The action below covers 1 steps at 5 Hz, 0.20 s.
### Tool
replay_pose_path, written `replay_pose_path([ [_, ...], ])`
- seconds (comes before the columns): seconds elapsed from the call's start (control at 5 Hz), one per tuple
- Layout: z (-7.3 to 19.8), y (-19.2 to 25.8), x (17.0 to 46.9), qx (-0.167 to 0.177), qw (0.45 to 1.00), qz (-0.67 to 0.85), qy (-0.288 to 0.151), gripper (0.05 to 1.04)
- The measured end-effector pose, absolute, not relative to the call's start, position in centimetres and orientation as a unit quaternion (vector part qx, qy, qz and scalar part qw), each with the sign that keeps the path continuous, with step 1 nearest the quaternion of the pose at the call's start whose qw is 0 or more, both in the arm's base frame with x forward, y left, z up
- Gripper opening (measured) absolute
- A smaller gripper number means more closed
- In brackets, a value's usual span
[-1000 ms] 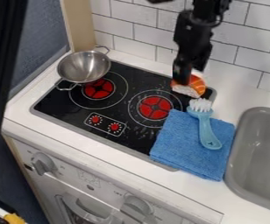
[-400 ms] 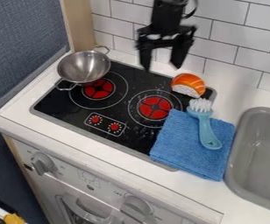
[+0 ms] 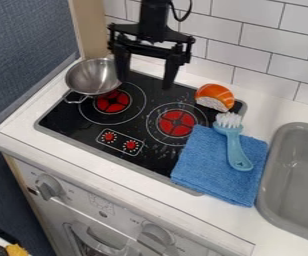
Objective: Moved the orange object and put it on the furthes right side of the burner
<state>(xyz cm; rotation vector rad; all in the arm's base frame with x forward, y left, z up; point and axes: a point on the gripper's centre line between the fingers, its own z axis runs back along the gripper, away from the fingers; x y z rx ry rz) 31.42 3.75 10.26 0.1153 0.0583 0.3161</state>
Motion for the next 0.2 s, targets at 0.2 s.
replay_pose_path([
  [0.2, 11.72, 5.54, 28.80, 0.057, 0.995, 0.077, 0.026, 1.001],
])
